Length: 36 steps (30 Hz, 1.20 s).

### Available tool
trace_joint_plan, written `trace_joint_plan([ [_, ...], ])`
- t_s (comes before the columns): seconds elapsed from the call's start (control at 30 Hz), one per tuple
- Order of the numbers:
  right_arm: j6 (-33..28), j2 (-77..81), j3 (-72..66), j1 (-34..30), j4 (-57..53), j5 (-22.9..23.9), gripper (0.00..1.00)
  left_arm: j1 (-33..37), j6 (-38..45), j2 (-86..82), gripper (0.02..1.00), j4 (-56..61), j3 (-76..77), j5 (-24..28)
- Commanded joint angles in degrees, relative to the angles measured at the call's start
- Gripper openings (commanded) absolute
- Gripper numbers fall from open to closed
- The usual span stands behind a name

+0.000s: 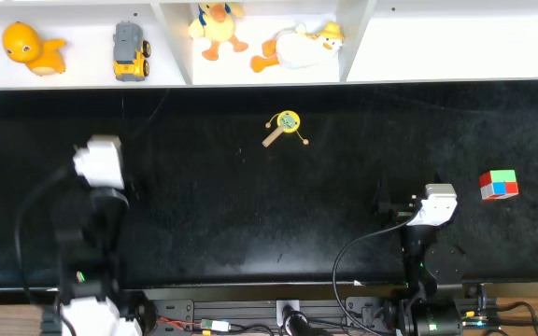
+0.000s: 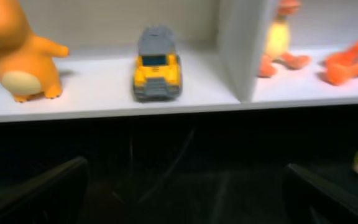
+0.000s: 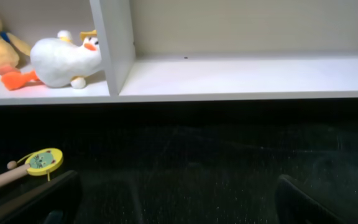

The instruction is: Store Toys

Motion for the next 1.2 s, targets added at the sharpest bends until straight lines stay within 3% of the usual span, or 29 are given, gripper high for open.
trace_joint_plan([
  [0.03, 0.1, -0.5, -0.3, 0.3, 0.2, -0.4, 0.996, -5.4, -0.2, -14.6, 0.998, 1.8, -7.6, -0.5],
  [0.13, 0.1, -0.5, -0.3, 0.3, 0.2, -0.3, 0.996, -9.5, -0.1, -21.5, 0.998, 1.9, -11.8, -3.7],
  [0.4, 0.1, -0.5, -0.3, 0.3, 0.2, -0.4, 0.993, -11.7, 0.2, -33.5, 0.998, -16.3, -12.3, -10.7],
  [0.5, 0.1, -0.5, -0.3, 0.3, 0.2, -0.3, 0.996, -11.7, 4.0, -34.7, 0.998, -15.5, -12.3, -10.8],
  [1.2, 0.1, -0.5, -0.3, 0.3, 0.2, -0.4, 0.996, -11.8, 4.1, -34.7, 0.998, -15.7, -12.3, -10.2],
])
